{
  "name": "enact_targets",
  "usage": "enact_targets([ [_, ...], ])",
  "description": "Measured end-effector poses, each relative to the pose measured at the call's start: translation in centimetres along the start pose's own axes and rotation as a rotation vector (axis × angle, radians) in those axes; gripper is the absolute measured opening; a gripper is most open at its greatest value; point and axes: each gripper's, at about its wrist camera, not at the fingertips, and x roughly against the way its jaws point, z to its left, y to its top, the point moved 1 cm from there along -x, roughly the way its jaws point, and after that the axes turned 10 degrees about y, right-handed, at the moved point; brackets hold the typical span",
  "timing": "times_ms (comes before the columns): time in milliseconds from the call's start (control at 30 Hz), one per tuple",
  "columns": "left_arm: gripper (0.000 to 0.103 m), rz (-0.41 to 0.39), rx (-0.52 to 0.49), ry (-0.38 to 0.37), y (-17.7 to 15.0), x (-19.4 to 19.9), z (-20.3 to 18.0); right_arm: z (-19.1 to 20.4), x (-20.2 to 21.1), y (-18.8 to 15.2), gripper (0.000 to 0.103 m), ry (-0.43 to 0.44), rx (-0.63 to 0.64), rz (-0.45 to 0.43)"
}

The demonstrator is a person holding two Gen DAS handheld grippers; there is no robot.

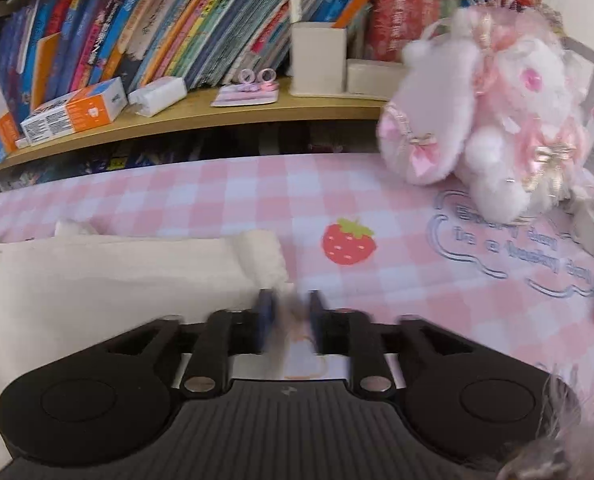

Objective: Fold clothes

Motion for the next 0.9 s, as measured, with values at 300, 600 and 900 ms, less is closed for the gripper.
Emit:
enact_targets([
  [300,0.054,0.066,-0.012,-0.076,-6.2,5.8,0.9,-0.4,6.7,-5.7,0.047,0.155,-0.092,0.036],
  [600,0.065,0.125,0.101,-0.076,-11.4,8.1,2.3,-0.2,11.0,-11.4,0.053,0.185,-0.207,0.082],
  [900,0.056,0.105,0.119,-0.050,-12.1,8.2,1.4,1.0,11.1,-12.1,0.022,0.211,-0.135,0.108],
])
